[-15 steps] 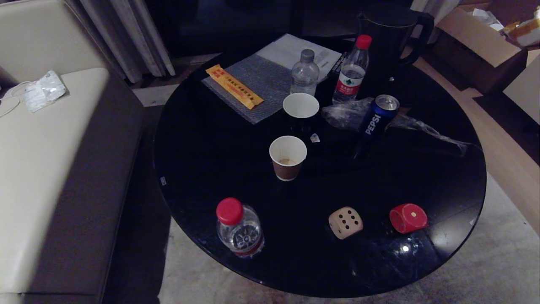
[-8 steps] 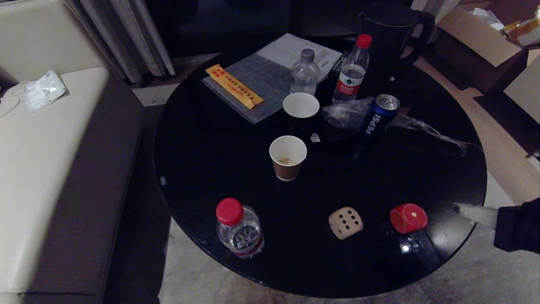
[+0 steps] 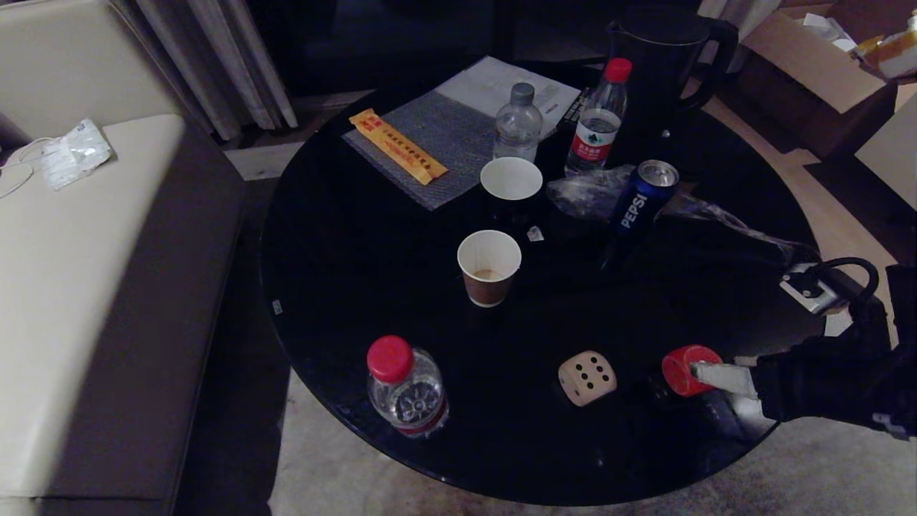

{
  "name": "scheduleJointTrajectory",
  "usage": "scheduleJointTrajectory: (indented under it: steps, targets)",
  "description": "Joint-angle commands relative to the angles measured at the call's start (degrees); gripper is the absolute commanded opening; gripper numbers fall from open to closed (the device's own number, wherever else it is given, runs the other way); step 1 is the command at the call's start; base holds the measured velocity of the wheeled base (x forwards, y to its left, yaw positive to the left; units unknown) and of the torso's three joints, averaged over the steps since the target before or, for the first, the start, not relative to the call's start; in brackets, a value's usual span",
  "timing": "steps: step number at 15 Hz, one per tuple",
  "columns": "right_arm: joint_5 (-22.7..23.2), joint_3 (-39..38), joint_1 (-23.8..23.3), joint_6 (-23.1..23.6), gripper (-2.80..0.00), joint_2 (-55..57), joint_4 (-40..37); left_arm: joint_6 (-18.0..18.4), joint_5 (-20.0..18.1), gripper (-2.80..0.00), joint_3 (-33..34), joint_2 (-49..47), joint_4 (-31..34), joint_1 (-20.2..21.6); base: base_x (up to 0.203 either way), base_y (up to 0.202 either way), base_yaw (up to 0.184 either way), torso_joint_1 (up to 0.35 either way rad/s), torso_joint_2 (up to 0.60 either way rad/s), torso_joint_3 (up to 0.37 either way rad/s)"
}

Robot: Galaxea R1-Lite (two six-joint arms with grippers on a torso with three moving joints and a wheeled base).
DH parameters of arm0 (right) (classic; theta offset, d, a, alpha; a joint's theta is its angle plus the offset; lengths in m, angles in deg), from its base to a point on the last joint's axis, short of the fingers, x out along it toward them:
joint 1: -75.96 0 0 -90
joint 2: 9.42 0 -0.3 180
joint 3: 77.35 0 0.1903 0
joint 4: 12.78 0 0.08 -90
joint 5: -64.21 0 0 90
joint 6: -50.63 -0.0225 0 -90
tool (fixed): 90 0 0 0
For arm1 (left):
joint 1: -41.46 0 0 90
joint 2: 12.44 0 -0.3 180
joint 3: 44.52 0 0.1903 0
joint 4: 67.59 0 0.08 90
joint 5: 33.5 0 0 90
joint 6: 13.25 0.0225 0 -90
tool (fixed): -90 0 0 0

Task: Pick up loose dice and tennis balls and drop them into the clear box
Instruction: Pick up toys out of the box

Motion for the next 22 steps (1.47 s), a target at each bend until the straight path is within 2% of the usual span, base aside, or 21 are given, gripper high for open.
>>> scheduleJointTrajectory:
  steps: [1, 7, 13, 15, 19, 20, 22]
  targets:
    - [0.28, 0.24, 0.04, 0.12, 0.0, 2.68, 0.6, -0.06, 0.04, -2.8, 0.09, -0.06, 0.0, -0.04, 0.0, 0.0, 0.0, 0.0, 0.0, 0.0]
    - [-0.06, 0.6, 0.09, 1.16, 0.0, 8.21, 7.92, -0.06, 0.04, -2.8, 0.09, -0.06, 0.0, -0.05, 0.0, 0.0, 0.0, 0.0, 0.0, 0.0]
    - [-0.29, 1.55, 0.09, 1.22, 0.0, 10.3, 8.39, -0.06, 0.04, -2.8, 0.09, -0.06, 0.0, 0.03, 0.0, 0.0, 0.0, 0.0, 0.0, 0.0]
    - [-2.46, 1.99, 0.09, 1.28, 0.0, 10.91, 8.41, -0.06, 0.04, -2.8, 0.09, -0.06, 0.0, 0.03, 0.0, 0.0, 0.0, 0.0, 0.0, 0.0]
    - [-2.95, 1.93, 0.04, 5.52, 0.0, 10.99, 7.78, -0.06, 0.04, -2.8, 0.09, -0.06, 0.0, 0.03, 0.0, 0.0, 0.0, 0.0, 0.0, 0.0]
    - [-3.04, 1.93, 0.02, 6.46, -2.8, 11.03, 7.75, -0.06, 0.04, -2.8, 0.09, -0.06, 0.0, -0.05, 0.0, 0.0, 0.0, 0.0, 0.0, 0.0]
    - [-3.04, 1.62, 0.09, 7.76, -2.8, 11.2, 7.5, -0.06, 0.04, -2.8, 0.09, -0.06, 0.0, 0.03, 0.0, 0.0, 0.0, 0.0, 0.0, 0.0]
